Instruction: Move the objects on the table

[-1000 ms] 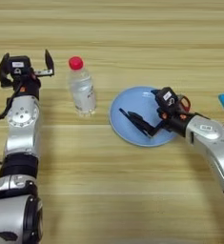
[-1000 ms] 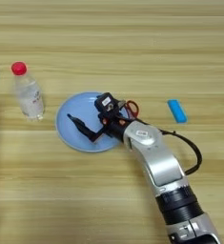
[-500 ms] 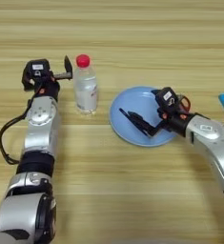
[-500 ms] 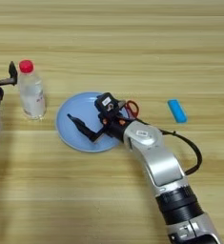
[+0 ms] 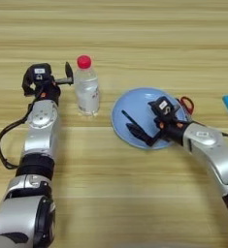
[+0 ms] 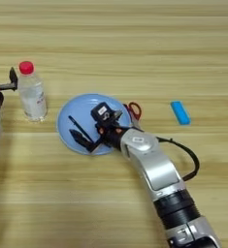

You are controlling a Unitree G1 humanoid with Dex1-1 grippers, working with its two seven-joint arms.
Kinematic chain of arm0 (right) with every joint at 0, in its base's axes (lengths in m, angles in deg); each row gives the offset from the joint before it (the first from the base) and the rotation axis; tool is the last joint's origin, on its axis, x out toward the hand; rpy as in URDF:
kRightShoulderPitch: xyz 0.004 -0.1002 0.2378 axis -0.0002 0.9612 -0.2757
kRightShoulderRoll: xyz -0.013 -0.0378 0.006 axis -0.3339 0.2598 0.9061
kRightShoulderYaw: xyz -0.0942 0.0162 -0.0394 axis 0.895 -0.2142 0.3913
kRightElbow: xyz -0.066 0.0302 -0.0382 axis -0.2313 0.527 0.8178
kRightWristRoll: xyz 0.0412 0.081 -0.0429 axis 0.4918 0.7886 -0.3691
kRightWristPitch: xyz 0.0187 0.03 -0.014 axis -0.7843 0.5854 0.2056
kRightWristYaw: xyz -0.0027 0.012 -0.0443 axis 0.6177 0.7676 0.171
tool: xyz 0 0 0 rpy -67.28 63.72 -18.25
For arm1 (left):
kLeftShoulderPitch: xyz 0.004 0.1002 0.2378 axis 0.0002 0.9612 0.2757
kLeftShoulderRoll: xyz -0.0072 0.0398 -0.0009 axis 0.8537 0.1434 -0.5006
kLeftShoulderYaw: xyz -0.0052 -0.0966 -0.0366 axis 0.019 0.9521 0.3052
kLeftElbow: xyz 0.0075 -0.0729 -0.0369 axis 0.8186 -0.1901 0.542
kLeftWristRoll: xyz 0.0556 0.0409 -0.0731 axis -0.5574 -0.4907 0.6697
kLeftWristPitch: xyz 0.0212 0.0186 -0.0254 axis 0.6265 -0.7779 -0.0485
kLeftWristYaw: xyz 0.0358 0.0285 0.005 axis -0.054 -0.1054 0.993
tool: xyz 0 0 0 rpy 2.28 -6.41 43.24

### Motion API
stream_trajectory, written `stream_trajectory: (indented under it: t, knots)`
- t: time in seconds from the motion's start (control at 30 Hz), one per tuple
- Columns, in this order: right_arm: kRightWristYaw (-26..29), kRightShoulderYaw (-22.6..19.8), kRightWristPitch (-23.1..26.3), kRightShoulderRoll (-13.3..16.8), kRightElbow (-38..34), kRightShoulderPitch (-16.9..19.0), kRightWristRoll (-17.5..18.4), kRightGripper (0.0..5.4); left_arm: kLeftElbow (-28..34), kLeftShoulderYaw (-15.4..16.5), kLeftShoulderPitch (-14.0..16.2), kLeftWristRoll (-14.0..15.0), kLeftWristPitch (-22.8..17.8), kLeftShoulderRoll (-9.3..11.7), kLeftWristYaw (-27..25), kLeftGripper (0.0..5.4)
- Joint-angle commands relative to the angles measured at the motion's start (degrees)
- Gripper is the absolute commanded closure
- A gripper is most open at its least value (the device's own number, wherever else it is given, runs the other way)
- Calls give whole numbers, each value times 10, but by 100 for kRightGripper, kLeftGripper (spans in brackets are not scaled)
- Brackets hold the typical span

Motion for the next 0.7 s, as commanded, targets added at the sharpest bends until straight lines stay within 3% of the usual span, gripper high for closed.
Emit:
stream_trajectory:
  t: [0.03, 0.37, 0.7]
  knots:
    - [3, 7, 13, -8, 29, -14, -4, 2, -1, -3, -9, -8, -9, 4, 3, 0]
    - [-3, 9, 8, -19, 84, -34, -15, 2, -3, -5, -10, -8, -7, 4, 4, 0]
    - [-18, 15, -10, -26, 116, -46, -48, 2, 0, -3, -9, -7, -9, 6, 7, 0]
